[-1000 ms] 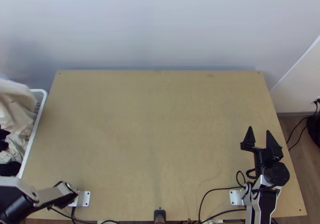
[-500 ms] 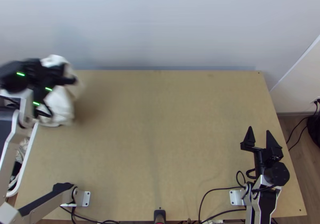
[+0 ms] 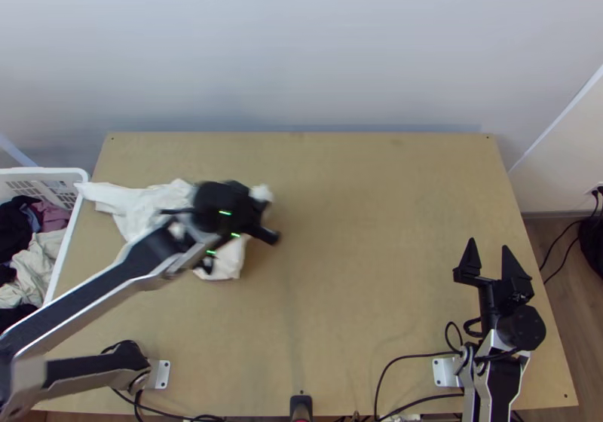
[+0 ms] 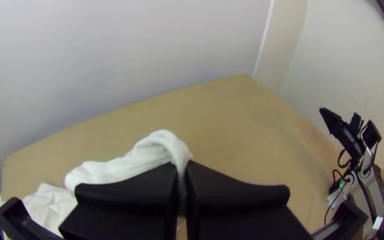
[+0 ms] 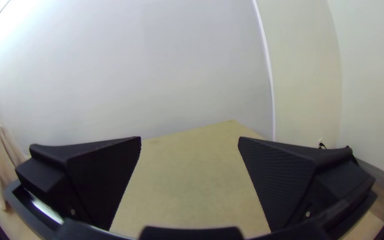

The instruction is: Fold the t-shirt

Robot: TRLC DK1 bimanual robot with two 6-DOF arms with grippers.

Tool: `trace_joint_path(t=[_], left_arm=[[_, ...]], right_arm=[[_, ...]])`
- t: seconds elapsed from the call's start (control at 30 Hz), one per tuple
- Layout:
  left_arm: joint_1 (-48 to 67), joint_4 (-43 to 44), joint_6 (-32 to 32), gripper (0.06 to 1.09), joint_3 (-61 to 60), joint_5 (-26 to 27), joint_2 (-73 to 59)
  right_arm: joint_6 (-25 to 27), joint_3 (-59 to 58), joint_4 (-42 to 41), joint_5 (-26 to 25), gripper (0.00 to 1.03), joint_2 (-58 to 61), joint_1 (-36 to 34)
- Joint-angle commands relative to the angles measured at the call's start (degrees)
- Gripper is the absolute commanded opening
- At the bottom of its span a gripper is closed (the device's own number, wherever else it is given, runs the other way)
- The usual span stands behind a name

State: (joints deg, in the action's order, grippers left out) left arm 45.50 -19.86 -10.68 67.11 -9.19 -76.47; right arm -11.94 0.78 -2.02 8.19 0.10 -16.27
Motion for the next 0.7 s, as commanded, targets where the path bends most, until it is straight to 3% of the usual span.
trace_joint_path(t=[0.0, 0.43, 0.47, 0.53, 0.67], left_arm=[[5.0, 2.5, -4.5, 0.09, 3.7, -0.8, -7.2], [14.5, 6.2, -10.3, 0.11, 24.5, -1.2, -32.0], [14.9, 6.7, -10.4, 0.29, 25.8, -1.0, -32.5], [15.5, 7.6, -9.6, 1.03, 28.1, 0.2, -33.0], [16.0, 5.9, -8.2, 1.05, 30.4, 3.0, -28.4]], right_arm=[[-0.4, -0.5, 0.5, -0.4, 0.99, -0.2, 0.2], [-0.4, -0.5, 0.5, -0.4, 0.99, -0.2, 0.2], [-0.4, -0.5, 0.5, -0.4, 0.99, -0.2, 0.2], [-0.4, -0.4, 0.5, -0.4, 0.99, -0.2, 0.2], [-0.4, -0.5, 0.5, -0.4, 0.99, -0.2, 0.2]])
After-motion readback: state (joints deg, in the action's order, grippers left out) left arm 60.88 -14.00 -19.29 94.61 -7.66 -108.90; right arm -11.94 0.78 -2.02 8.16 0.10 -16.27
